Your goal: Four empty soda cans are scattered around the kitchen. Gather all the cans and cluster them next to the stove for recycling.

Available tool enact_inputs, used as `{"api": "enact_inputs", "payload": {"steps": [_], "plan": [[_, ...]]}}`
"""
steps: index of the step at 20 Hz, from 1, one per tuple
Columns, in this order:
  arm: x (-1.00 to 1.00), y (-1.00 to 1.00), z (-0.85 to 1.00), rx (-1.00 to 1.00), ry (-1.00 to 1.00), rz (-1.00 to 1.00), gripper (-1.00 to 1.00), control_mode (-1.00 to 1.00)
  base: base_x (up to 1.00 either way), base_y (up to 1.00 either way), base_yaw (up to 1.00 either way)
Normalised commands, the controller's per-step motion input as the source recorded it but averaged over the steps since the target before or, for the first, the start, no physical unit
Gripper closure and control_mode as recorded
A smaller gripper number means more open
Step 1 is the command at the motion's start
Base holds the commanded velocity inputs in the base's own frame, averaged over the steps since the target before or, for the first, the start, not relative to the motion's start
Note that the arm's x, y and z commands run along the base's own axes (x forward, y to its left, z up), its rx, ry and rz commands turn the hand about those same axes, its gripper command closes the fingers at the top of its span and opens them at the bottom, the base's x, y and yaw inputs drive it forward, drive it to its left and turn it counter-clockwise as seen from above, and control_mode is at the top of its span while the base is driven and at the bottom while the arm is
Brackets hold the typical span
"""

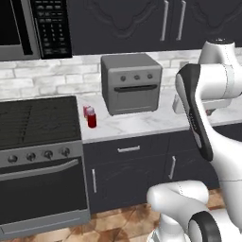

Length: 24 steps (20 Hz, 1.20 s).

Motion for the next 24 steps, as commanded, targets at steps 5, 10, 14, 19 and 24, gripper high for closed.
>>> {"api": "enact_inputs", "payload": {"steps": [5,10,14,19,24], "plan": [[0.0,0.0,0.0,0.0,0.0,0.0,1.0,1.0,0.26,0.55,0.0],[0.0,0.0,0.0,0.0,0.0,0.0,1.0,1.0,0.41,0.53,0.0],[0.0,0.0,0.0,0.0,0.0,0.0,1.0,1.0,0.48,0.57,0.0],[0.0,0.0,0.0,0.0,0.0,0.0,1.0,1.0,0.5,0.51,0.0],[0.0,0.0,0.0,0.0,0.0,0.0,1.0,1.0,0.41,0.35,0.0]]}}
